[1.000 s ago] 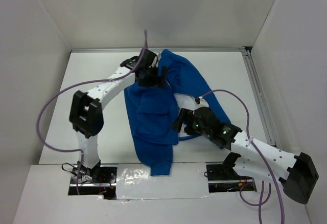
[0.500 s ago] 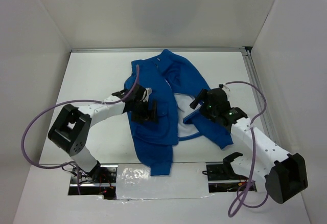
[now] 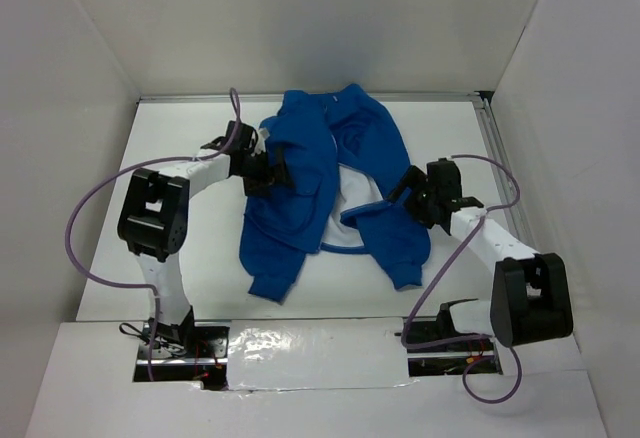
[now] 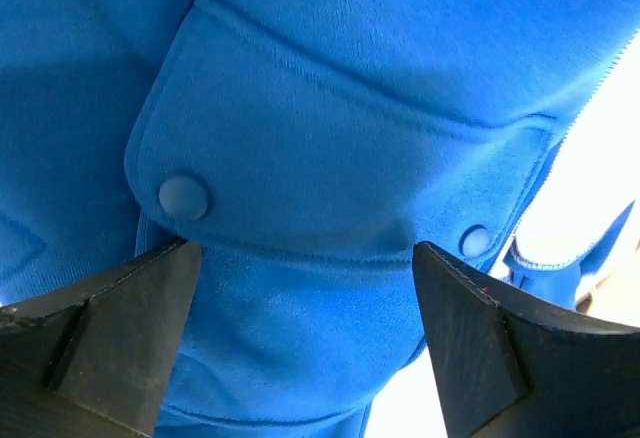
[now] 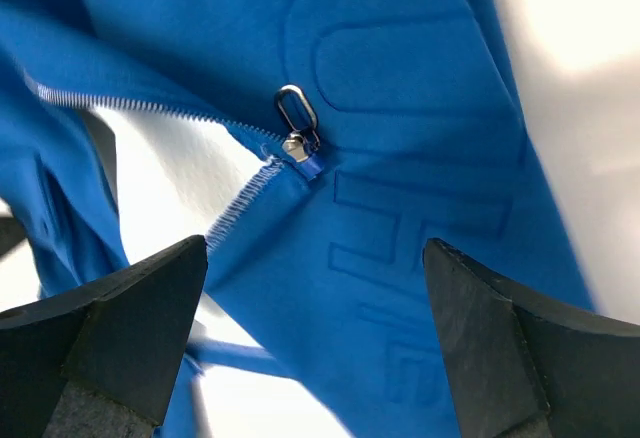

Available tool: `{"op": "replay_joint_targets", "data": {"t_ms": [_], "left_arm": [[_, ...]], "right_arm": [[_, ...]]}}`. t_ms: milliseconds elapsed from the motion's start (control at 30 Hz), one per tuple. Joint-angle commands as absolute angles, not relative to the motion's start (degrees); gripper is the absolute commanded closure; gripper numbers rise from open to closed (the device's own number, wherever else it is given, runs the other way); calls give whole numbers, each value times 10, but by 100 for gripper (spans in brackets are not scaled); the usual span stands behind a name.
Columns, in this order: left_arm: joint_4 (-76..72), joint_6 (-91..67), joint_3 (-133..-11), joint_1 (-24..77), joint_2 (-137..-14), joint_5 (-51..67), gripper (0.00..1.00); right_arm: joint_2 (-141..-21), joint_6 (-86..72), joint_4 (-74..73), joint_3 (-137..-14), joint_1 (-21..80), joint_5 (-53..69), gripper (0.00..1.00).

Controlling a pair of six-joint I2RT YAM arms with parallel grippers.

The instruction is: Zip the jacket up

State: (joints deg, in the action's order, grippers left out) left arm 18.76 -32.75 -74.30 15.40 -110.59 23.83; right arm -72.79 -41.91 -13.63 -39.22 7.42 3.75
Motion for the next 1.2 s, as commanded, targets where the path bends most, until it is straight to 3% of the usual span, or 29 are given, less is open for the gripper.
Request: {"op": "replay_joint_targets", "data": {"t_ms": [0, 133, 433, 567, 600, 667, 700, 767, 800, 867, 900, 1167], "left_arm": [[177, -289, -758, 149, -1094, 239, 1], [149, -286, -689, 156, -1022, 281, 1], [176, -316, -585, 154, -810, 249, 1], [182, -321, -564, 150, -780, 241, 1], [185, -320, -556, 149, -776, 245, 1], [183, -317, -553, 148, -775, 251, 1], [180, -317, -546, 147, -773, 253, 1], [175, -315, -538, 143, -772, 259, 1], [178, -315, -537, 142, -773, 259, 1], [179, -315, -535, 142, -770, 258, 1], [181, -316, -534, 141, -769, 256, 1], [189, -325, -512, 132, -732, 252, 1]], "right_arm": [[-751, -364, -49, -387, 72, 96, 5], [-787, -335, -17, -399, 81, 127, 8], [-881, -322, -42, -471, 102, 99, 10], [-923, -323, -28, -497, 110, 116, 14], [-937, -313, -32, -515, 112, 128, 29], [-950, -309, -40, -532, 114, 131, 35], [-954, -305, -47, -541, 117, 123, 47], [-952, -303, -54, -552, 122, 106, 60], [-947, -304, -55, -552, 124, 95, 73], [-919, -301, -83, -551, 129, 73, 85], [-906, -295, -104, -553, 131, 57, 100], [-697, -309, -392, -622, 228, -285, 100]]}}
